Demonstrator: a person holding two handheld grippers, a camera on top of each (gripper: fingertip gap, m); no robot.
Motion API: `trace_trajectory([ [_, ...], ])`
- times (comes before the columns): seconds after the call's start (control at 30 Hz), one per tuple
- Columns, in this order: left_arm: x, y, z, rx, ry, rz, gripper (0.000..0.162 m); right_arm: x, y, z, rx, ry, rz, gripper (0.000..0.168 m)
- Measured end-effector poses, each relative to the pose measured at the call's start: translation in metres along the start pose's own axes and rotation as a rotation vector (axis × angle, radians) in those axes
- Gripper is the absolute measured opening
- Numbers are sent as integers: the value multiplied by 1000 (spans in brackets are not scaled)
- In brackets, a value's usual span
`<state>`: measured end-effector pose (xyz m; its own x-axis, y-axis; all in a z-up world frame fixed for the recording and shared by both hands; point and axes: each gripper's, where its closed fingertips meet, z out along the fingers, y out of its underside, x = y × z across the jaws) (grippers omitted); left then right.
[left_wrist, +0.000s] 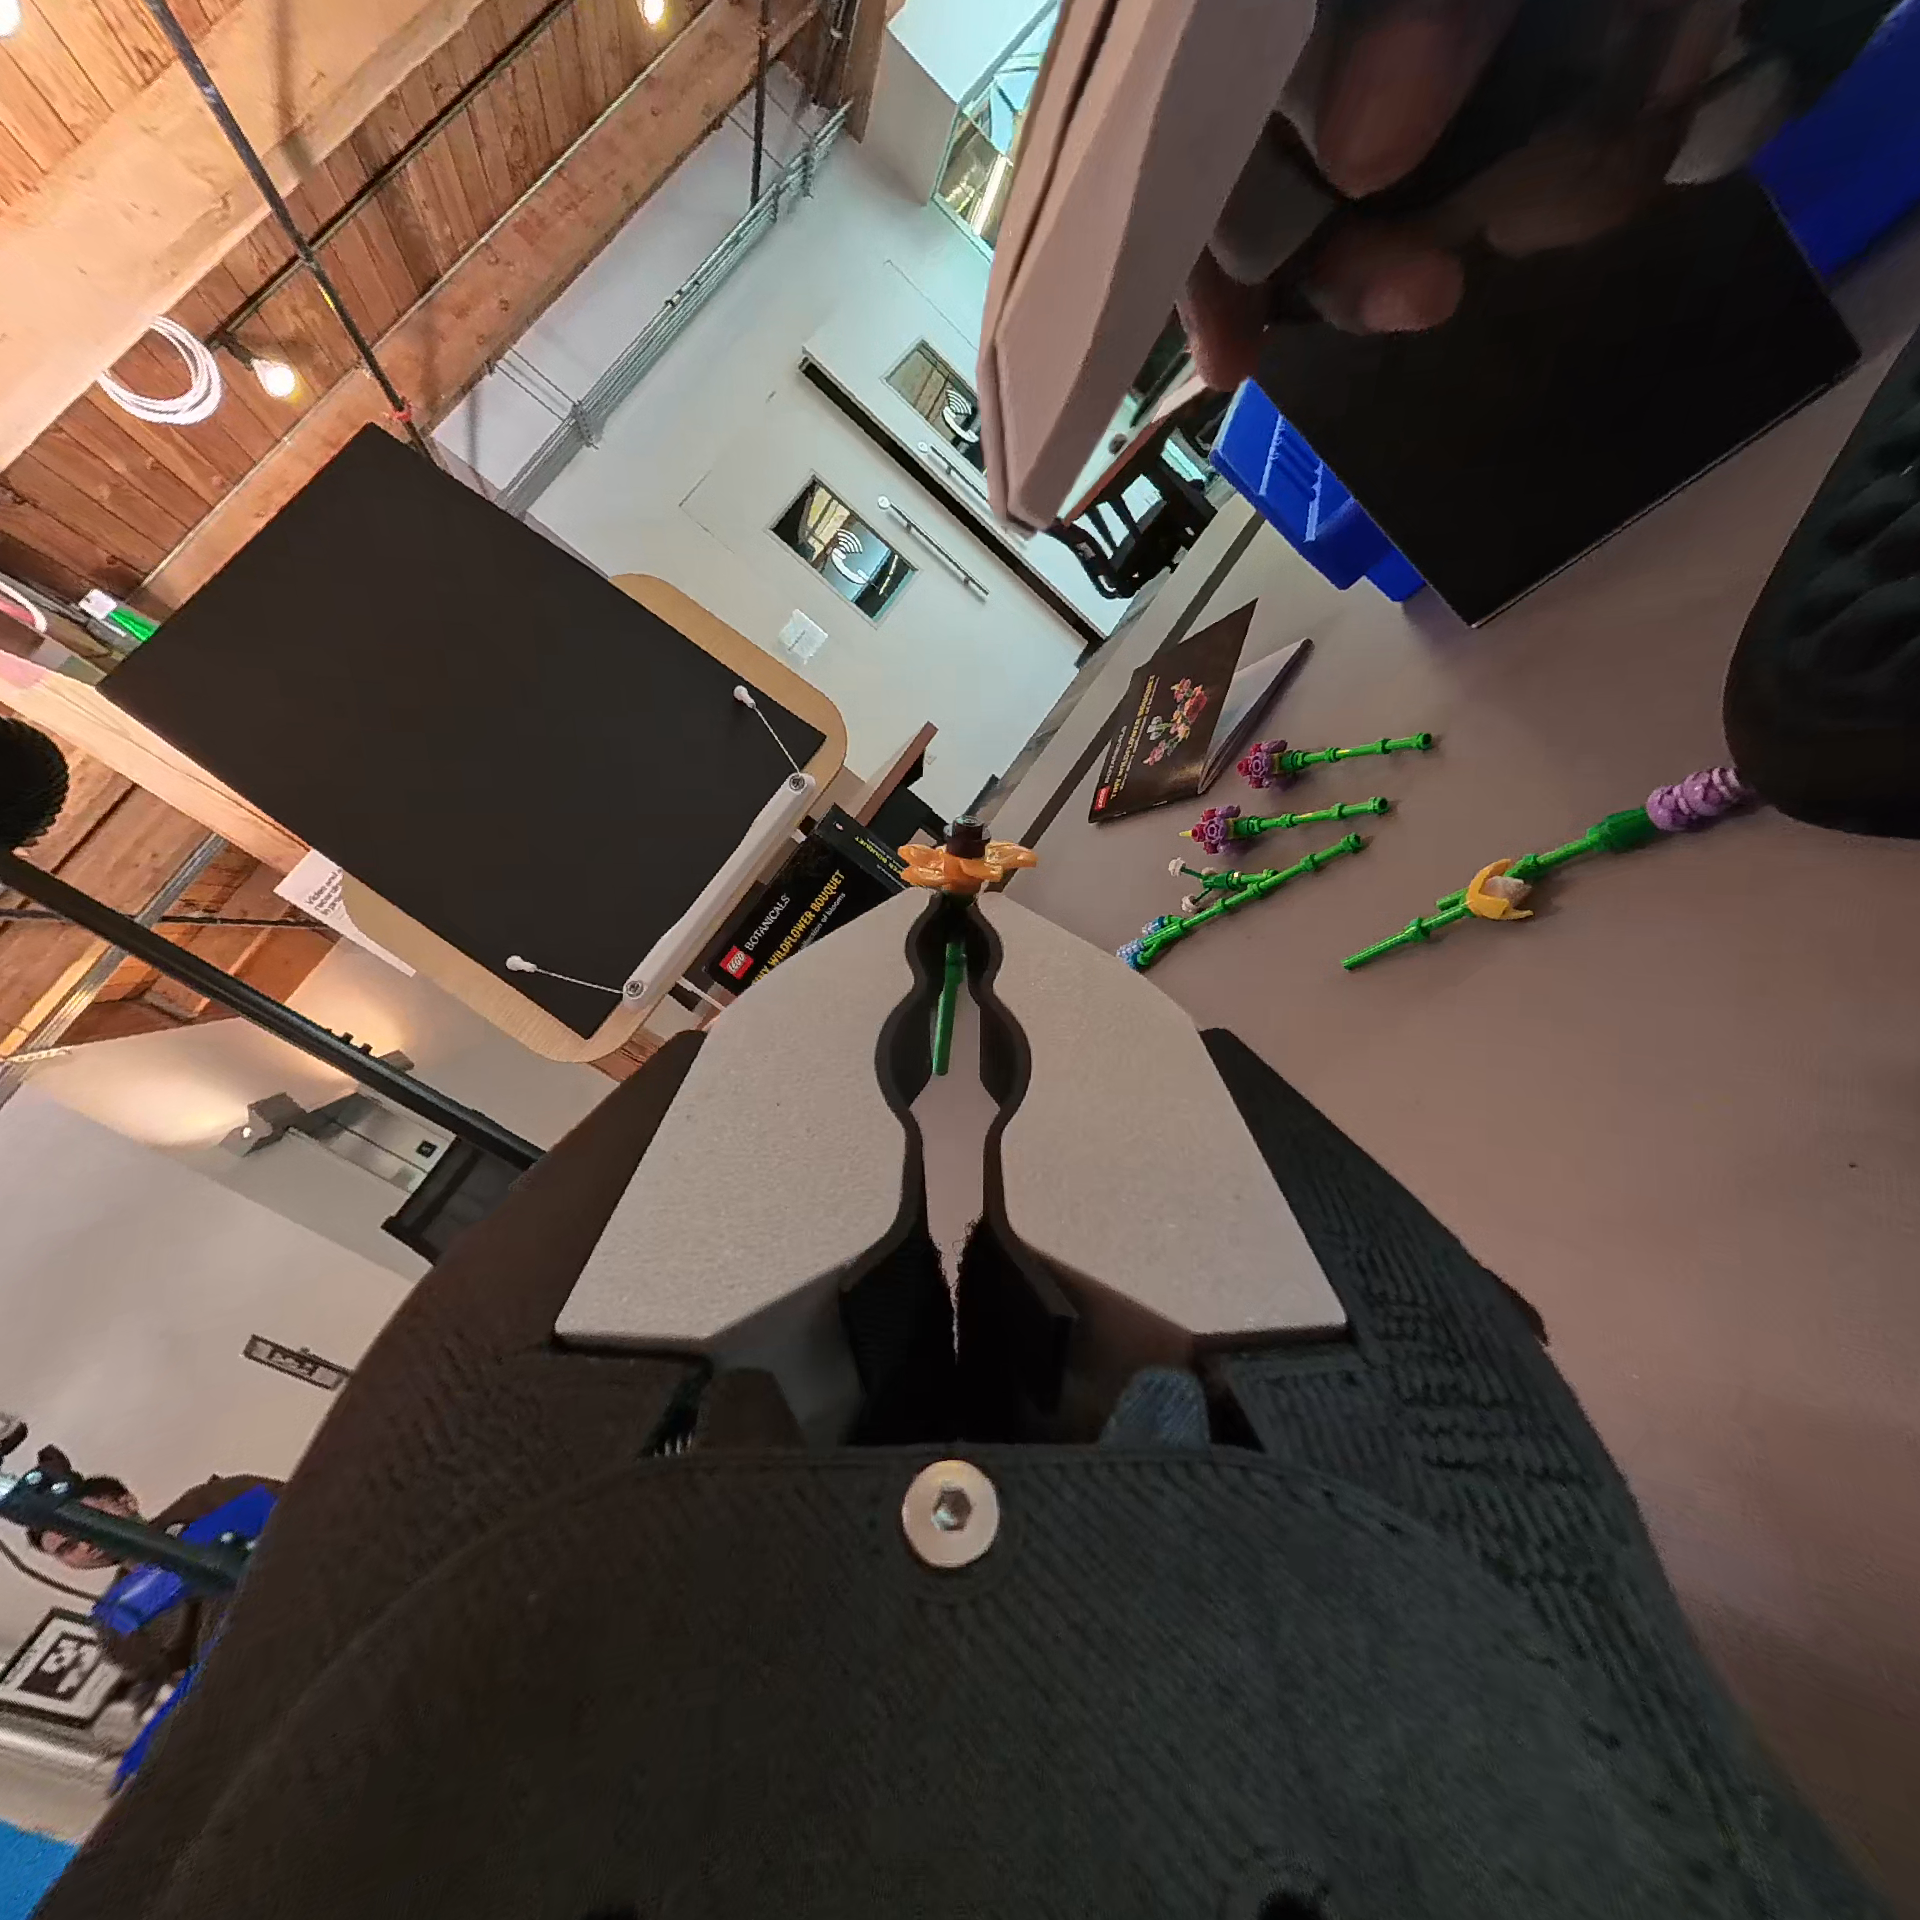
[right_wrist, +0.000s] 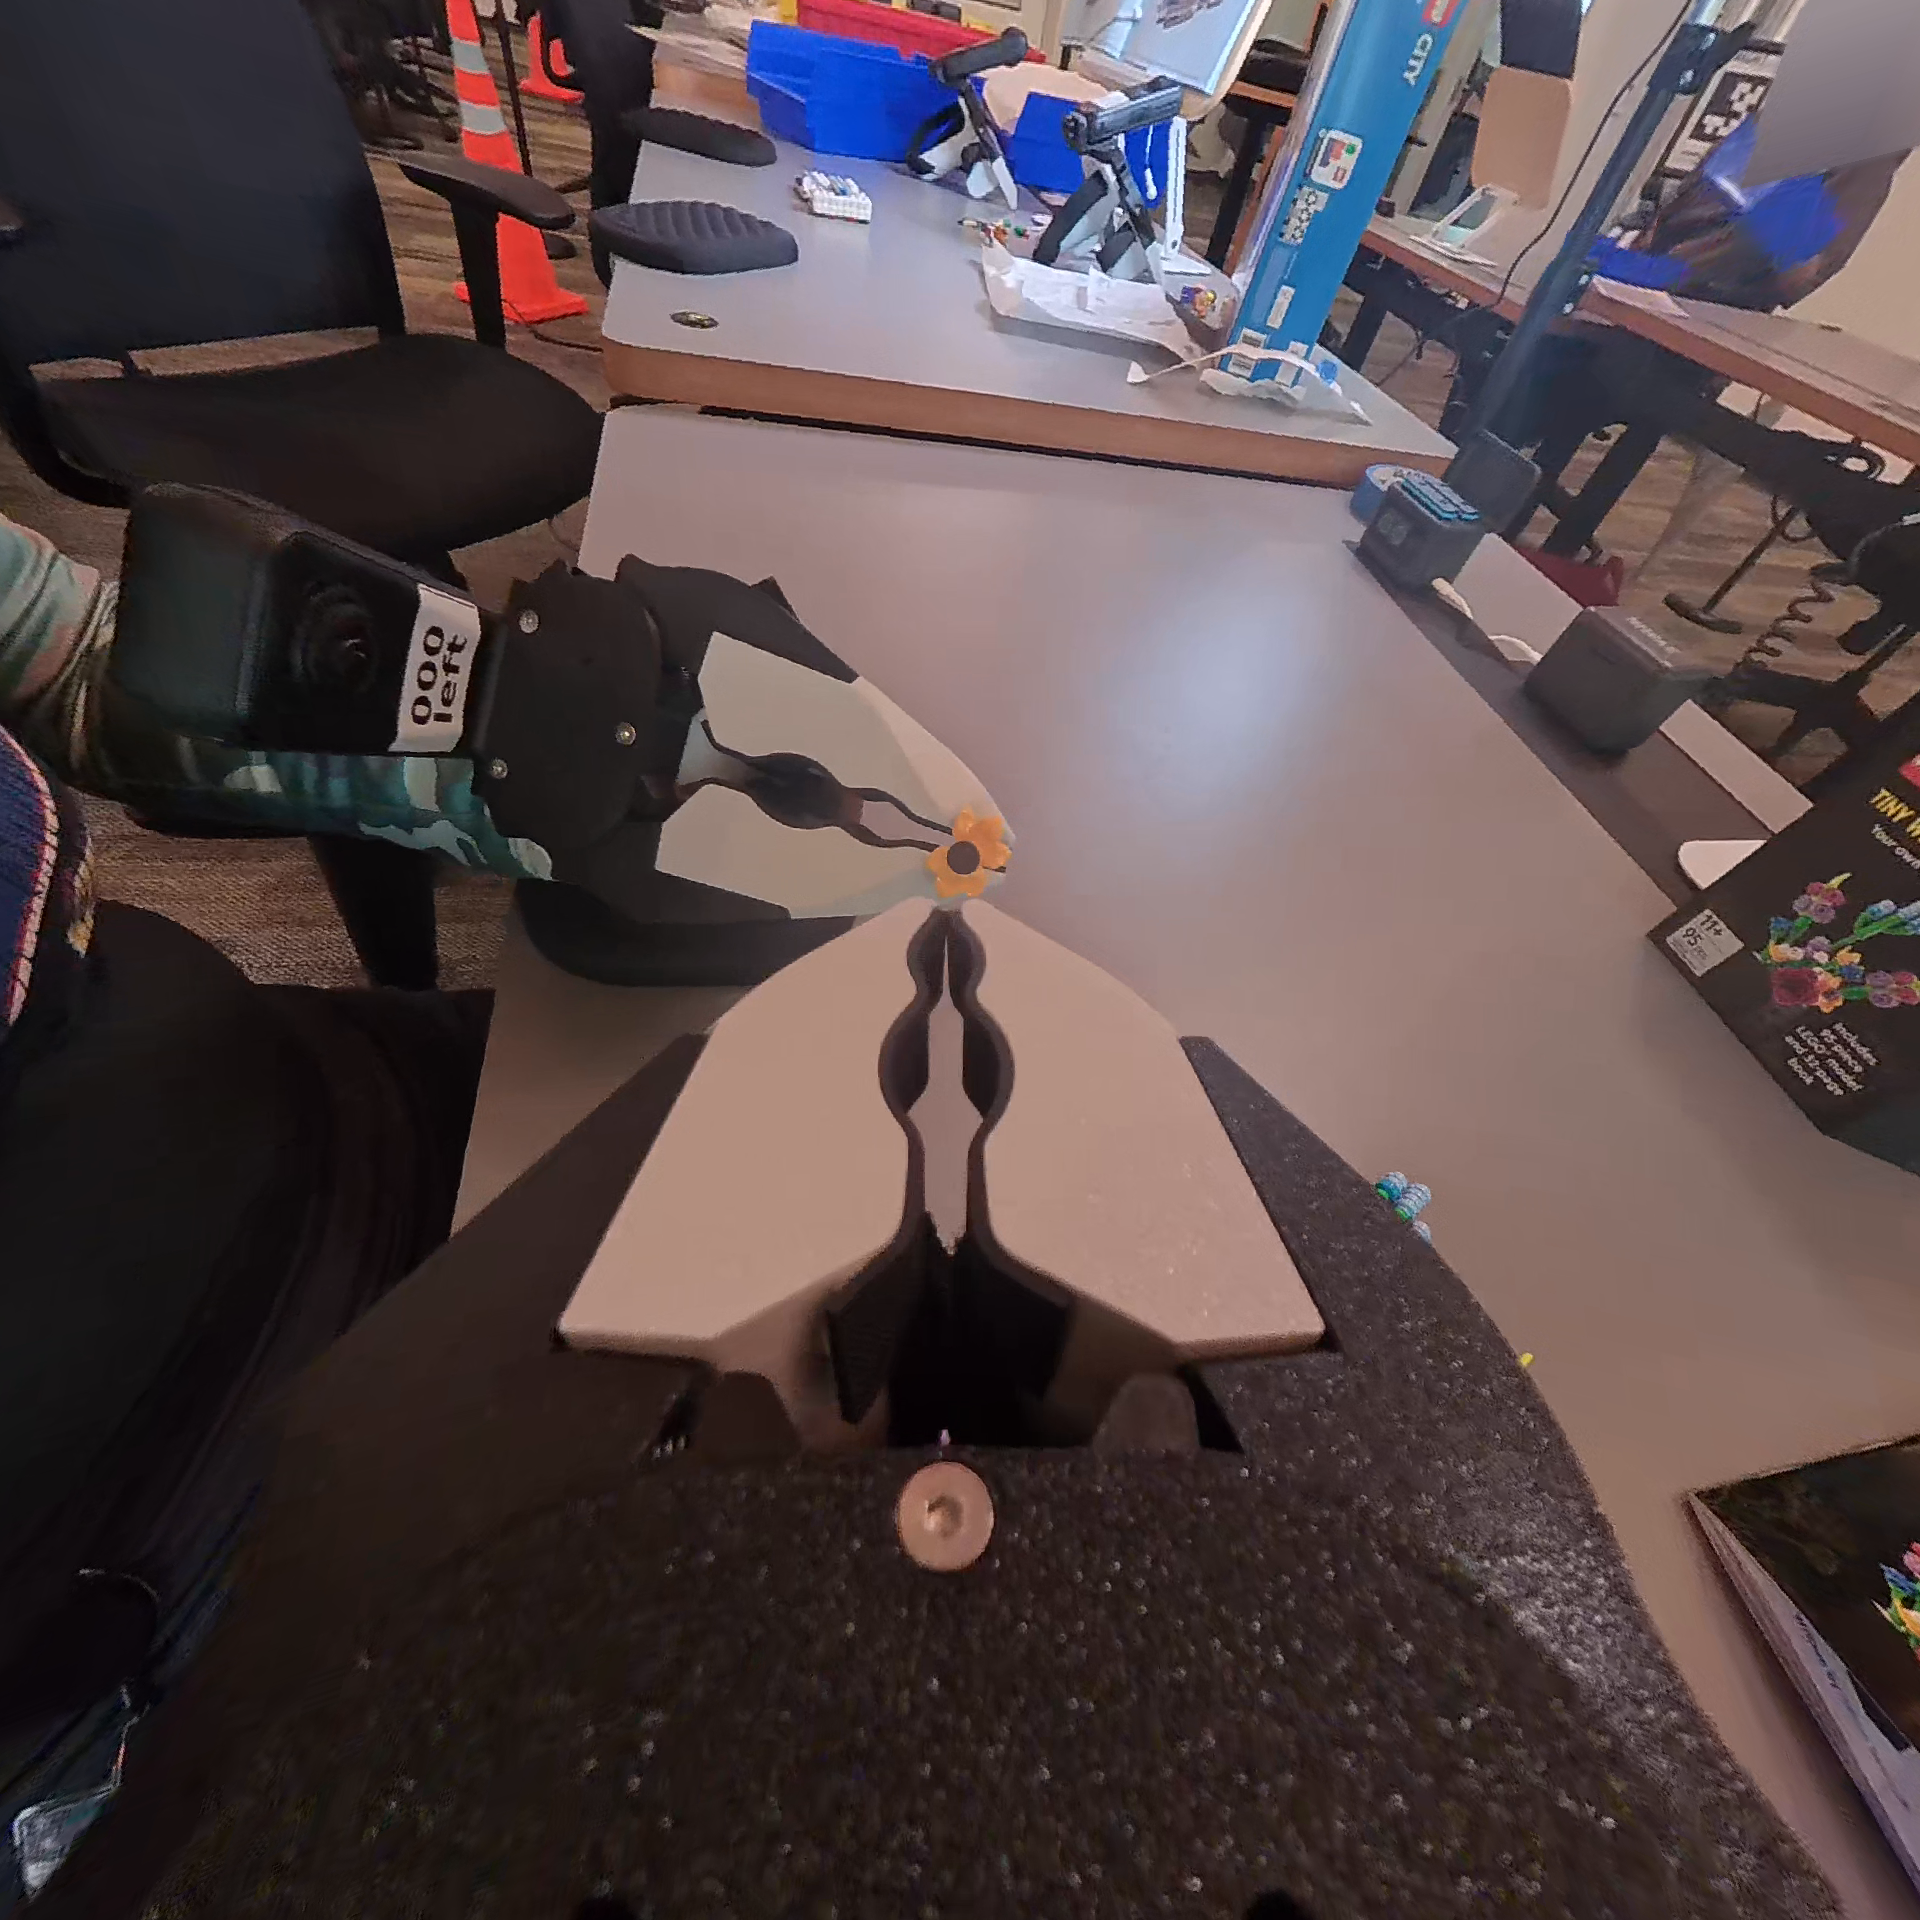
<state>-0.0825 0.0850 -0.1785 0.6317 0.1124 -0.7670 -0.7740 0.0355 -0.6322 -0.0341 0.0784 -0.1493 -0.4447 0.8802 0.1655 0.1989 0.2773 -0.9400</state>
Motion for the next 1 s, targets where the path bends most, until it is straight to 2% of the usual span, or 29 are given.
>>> trace_trajectory([
  [0.2,3,-2,0,1,-7,72,3,-4,3,9,-19,-7,-7,11],
  [0.5,9,-5,1,-1,-8,164,3,-2,14,31,-71,63,-55,10],
  [0.87,11,-4,2,-16,10,166,3,-2,23,36,-147,100,-153,7],
  [1.0,16,-1,2,-23,65,97,3,-2,27,36,-212,138,-300,7],
])
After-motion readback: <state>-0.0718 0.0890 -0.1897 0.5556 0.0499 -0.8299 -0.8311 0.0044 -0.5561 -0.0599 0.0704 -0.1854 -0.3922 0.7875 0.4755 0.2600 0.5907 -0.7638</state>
